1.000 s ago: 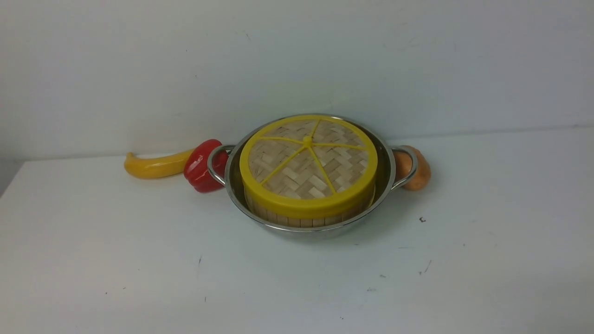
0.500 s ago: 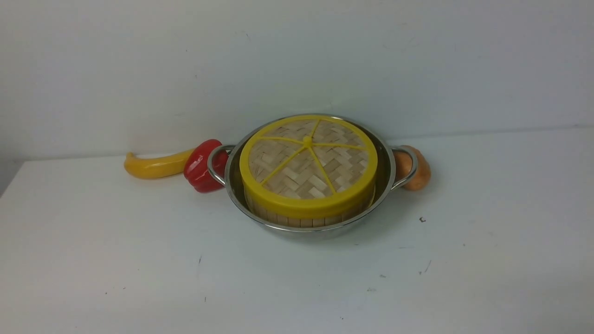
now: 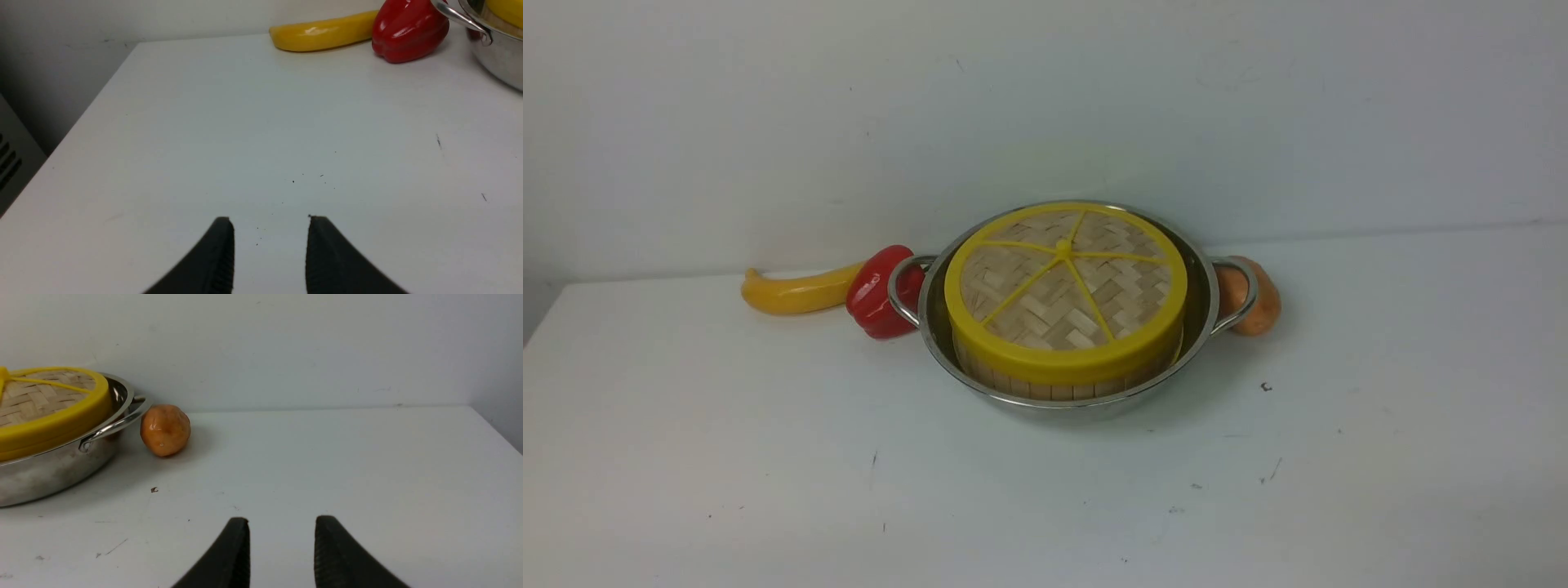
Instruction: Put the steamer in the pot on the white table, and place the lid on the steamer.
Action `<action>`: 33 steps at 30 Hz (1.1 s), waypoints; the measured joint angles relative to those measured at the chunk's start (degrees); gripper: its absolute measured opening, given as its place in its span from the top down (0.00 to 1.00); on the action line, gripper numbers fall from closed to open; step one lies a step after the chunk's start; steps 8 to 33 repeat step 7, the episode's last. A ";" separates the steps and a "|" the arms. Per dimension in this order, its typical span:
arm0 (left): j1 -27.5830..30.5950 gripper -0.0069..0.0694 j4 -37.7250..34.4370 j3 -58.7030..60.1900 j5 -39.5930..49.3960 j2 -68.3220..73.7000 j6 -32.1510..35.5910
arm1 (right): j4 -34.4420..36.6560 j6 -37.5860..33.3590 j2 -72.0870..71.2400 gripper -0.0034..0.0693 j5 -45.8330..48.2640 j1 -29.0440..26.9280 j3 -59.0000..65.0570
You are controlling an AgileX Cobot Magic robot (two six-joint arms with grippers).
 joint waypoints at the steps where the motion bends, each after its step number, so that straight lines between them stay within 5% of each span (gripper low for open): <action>1: 0.00 0.59 0.00 0.00 0.00 0.00 0.00 | 0.00 0.00 0.00 0.62 -0.02 0.00 0.00; 33: 0.00 0.59 0.00 0.00 0.00 0.00 0.00 | 0.00 0.00 0.00 0.62 -0.30 0.00 0.00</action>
